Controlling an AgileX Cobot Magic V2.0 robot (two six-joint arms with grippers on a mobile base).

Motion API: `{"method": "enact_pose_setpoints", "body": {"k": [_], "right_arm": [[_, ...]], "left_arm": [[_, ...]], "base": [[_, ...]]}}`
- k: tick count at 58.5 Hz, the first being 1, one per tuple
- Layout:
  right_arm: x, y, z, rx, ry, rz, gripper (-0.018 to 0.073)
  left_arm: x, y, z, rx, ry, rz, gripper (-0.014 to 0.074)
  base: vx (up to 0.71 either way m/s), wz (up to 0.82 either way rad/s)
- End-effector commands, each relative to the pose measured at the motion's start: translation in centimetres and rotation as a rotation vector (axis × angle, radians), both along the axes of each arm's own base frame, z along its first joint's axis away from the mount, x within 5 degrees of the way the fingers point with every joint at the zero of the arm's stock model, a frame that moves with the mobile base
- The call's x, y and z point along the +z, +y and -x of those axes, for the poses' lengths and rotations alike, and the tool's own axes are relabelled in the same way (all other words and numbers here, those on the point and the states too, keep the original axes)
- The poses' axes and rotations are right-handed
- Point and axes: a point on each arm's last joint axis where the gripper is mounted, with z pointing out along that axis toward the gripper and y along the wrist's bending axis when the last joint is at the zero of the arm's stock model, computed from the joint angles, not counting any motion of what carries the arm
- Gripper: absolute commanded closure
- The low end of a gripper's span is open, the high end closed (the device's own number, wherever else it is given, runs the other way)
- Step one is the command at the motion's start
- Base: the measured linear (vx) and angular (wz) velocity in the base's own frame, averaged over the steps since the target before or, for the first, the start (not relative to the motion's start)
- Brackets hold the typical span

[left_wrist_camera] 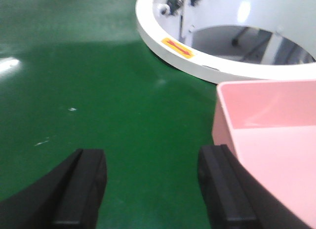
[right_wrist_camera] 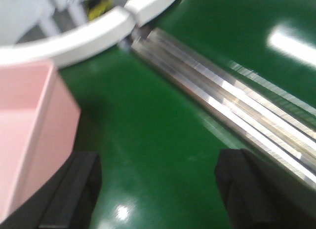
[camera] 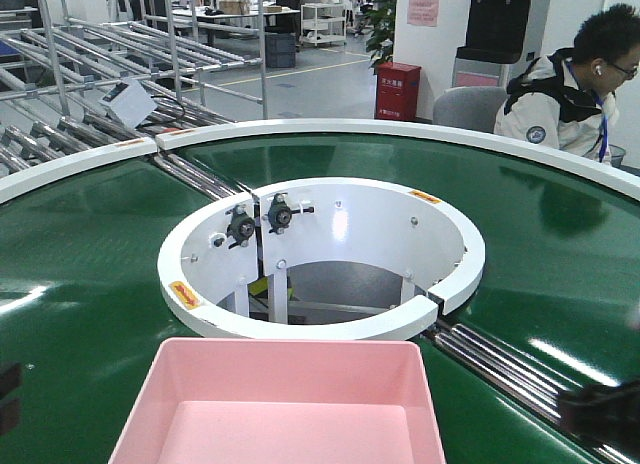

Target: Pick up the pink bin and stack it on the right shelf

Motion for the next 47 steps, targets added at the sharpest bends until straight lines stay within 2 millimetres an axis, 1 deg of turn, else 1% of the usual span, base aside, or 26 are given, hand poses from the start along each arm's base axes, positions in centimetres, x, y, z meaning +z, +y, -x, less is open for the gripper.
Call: {"method": "enact_pose_setpoints", "body": {"k": [1, 3, 5, 6, 8, 9, 16, 22, 26, 32, 38, 47], "right_arm": [[2.0, 2.2, -2.5, 0.102, -0.011, 0.023, 0.0045], [2.4, 3.0, -3.3, 0.133, 0.012, 0.03, 0.0048], [2.4, 4.2, -4.3, 0.174, 0.04, 0.036, 0.0048], [2.4, 4.8, -4.9, 0.191, 0.056, 0.038, 0.0048], [2.1, 5.8, -5.8, 0.214, 0.094, 0.04, 0.0048], [2.3, 6.3, -6.2, 0.223, 0.096, 0.035, 0.0048], [1.3, 8.5, -9.0, 0.192, 0.196, -0.027, 0.0048], [0.4, 9.3, -10.8, 0.175, 0.248, -0.064, 0.0048], [-0.4, 9.8, -12.0, 0.174, 0.266, -0.072, 0.0055], [-1.8, 10.1, -13.2, 0.171, 0.306, -0.063, 0.0084], [-2.9, 10.3, -13.6, 0.169, 0.343, -0.058, 0.0124], [-3.7, 10.3, -13.8, 0.168, 0.369, -0.052, 0.0207]], "left_arm": [[2.1, -1.2, -2.1, -0.046, -0.046, 0.001, 0.0064], [2.0, -1.7, -2.8, -0.061, -0.015, 0.003, 0.0064], [2.0, -2.2, -3.6, -0.075, 0.013, 0.002, 0.0064], [2.4, -2.5, -3.9, -0.084, 0.024, 0.003, 0.0064], [2.4, -3.0, -4.7, -0.097, 0.06, 0.005, 0.0064], [2.3, -3.3, -5.1, -0.104, 0.082, 0.008, 0.0064], [1.8, -5.0, -7.8, -0.141, 0.212, -0.001, 0.0064], [1.4, -5.9, -9.7, -0.169, 0.281, -0.023, 0.0064], [0.7, -6.4, -10.7, -0.2, 0.323, -0.036, 0.0064], [-1.0, -7.3, -12.1, -0.242, 0.404, -0.023, 0.0064], [-3.0, -7.9, -12.9, -0.244, 0.496, 0.019, 0.0064], [-6.1, -8.1, -13.4, -0.247, 0.631, 0.013, 0.0064]], "base": [[0.0, 0.0], [0.0, 0.0], [0.0, 0.0], [0.0, 0.0], [0.0, 0.0], [0.0, 0.0], [0.0, 0.0], [0.0, 0.0], [0.0, 0.0], [0.0, 0.0], [0.0, 0.0], [0.0, 0.0]]}}
